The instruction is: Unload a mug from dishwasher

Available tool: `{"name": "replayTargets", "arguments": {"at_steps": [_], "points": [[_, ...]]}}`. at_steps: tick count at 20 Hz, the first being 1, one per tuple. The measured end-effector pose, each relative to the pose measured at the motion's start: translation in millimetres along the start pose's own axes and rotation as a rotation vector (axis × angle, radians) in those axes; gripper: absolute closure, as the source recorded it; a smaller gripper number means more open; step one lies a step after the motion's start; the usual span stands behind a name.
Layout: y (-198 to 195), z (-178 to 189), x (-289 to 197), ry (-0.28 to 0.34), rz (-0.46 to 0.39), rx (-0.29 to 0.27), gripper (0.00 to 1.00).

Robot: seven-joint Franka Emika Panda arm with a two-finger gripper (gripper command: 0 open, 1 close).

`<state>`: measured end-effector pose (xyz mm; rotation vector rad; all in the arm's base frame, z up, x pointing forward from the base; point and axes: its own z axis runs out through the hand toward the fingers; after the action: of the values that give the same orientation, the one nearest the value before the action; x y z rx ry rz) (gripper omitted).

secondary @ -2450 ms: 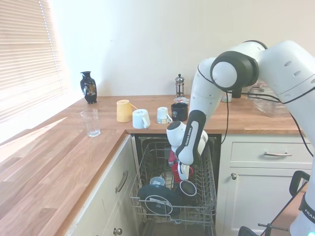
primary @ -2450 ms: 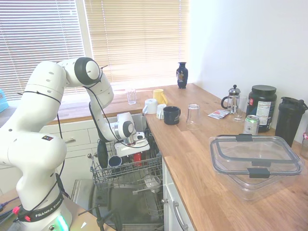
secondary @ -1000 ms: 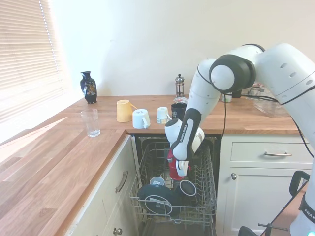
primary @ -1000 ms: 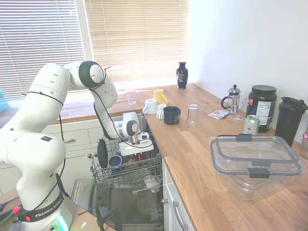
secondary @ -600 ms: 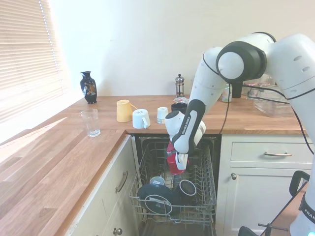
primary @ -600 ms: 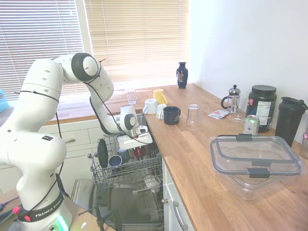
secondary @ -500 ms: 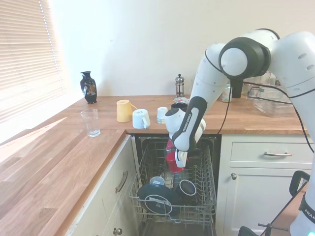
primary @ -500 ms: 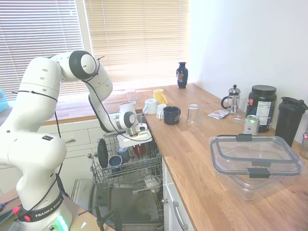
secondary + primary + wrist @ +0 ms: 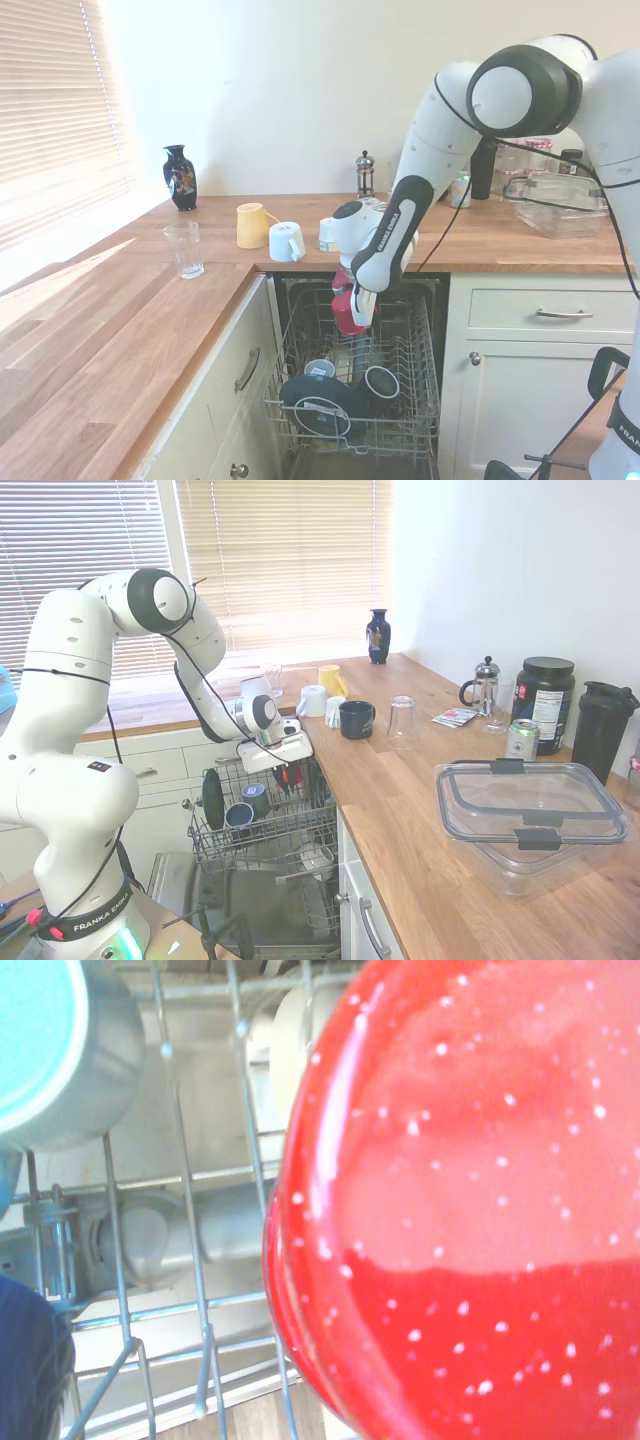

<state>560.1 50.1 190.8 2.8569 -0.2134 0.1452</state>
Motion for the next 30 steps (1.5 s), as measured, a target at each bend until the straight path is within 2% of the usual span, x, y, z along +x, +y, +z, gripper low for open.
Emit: {"name": "replayTargets", "arguments": {"at_steps": [9,16,30], "points": [[-5.3,-59.8,1.5,0.037,0.018,0.023,1.0],[44.5,-113.0,17.6,0.046,0.143,0.083,1.0],[163.2,-101.8,42.0,-0.014,0.37,0.151,1.0]]}}
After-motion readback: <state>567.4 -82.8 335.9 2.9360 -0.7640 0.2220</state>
